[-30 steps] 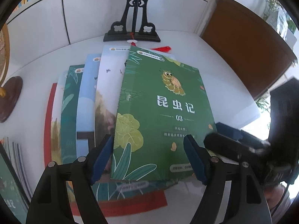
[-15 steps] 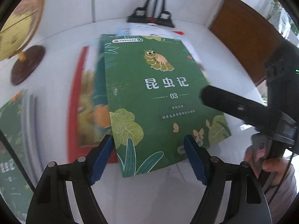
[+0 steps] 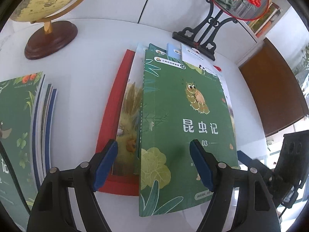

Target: Organize books

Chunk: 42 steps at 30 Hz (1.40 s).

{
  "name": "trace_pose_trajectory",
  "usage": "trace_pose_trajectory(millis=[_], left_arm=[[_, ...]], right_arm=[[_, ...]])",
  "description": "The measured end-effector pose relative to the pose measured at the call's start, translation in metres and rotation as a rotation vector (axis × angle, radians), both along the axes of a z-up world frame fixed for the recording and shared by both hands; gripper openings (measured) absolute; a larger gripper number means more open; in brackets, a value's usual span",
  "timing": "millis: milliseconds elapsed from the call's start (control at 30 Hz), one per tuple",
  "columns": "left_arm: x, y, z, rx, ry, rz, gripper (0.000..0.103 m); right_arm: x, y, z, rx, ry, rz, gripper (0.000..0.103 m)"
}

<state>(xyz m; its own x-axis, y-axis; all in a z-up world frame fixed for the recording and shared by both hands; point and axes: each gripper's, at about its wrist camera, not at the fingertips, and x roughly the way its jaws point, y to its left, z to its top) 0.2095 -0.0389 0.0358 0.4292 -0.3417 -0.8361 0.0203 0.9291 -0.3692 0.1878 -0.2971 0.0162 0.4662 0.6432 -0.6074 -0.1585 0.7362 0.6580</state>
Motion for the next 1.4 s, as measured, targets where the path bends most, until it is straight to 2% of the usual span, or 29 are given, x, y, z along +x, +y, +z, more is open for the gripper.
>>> trace_pose_trajectory(millis=[67, 133, 300, 367, 400, 467, 500, 567, 600, 633, 733, 800, 867, 967, 1267, 1400], left_arm=[[-0.001, -0.001, 0.0, 0.013, -0.003, -0.013, 0.074], [-0.004, -0.002, 0.0, 0.026, -0.005, -0.025, 0.074], [-0.007, -0.002, 0.0, -0.002, -0.004, -0.033, 0.074], [-0.01, -0.005, -0.002, -0.036, 0.005, -0.031, 0.074], [-0.011, -0.007, -0.002, -0.039, 0.006, -0.027, 0.074], [-0.015, -0.014, -0.002, 0.005, 0.002, -0.03, 0.074], [-0.017, -0.016, -0.002, 0.022, 0.0, -0.034, 0.074], [-0.02, -0.018, -0.001, 0.062, -0.004, -0.033, 0.065], [-0.022, -0.017, -0.001, 0.069, -0.007, -0.029, 0.063], [-0.025, -0.013, 0.001, 0.065, -0.01, -0.018, 0.055], [-0.028, -0.005, 0.003, 0.046, -0.013, 0.006, 0.039], [-0.032, -0.001, 0.004, 0.048, -0.018, 0.016, 0.039], [-0.036, -0.001, 0.005, 0.042, -0.022, 0.01, 0.039], [-0.04, -0.002, 0.007, 0.048, -0.029, 0.009, 0.039], [-0.051, -0.001, 0.0, 0.066, -0.01, 0.006, 0.039], [-0.051, 0.005, -0.007, 0.045, 0.012, 0.022, 0.04]], right_arm=[[-0.003, 0.0, -0.001, -0.003, 0.017, 0.014, 0.102], [-0.004, 0.0, -0.009, 0.025, 0.064, 0.039, 0.092], [-0.008, -0.004, -0.013, 0.098, 0.061, 0.018, 0.09], [-0.009, -0.002, -0.013, 0.101, 0.061, 0.033, 0.073], [-0.008, 0.001, -0.017, 0.119, 0.092, 0.055, 0.067], [-0.008, 0.006, -0.016, 0.085, 0.083, 0.049, 0.066], [-0.009, 0.006, -0.015, 0.078, 0.076, 0.043, 0.063], [-0.012, 0.005, -0.012, 0.057, 0.056, 0.025, 0.053], [-0.013, 0.004, -0.011, 0.038, 0.048, 0.018, 0.043], [-0.014, 0.003, -0.011, 0.028, 0.045, 0.016, 0.037], [-0.018, 0.0, -0.006, 0.018, 0.02, 0.02, 0.035], [-0.022, 0.002, 0.002, 0.022, -0.022, 0.041, 0.034], [-0.028, 0.002, 0.011, 0.069, -0.066, 0.065, 0.034], [-0.031, 0.007, 0.021, 0.063, -0.098, 0.067, 0.034], [-0.031, 0.005, -0.005, 0.031, 0.028, 0.023, 0.034], [-0.031, 0.003, -0.015, 0.084, 0.064, 0.009, 0.033]])
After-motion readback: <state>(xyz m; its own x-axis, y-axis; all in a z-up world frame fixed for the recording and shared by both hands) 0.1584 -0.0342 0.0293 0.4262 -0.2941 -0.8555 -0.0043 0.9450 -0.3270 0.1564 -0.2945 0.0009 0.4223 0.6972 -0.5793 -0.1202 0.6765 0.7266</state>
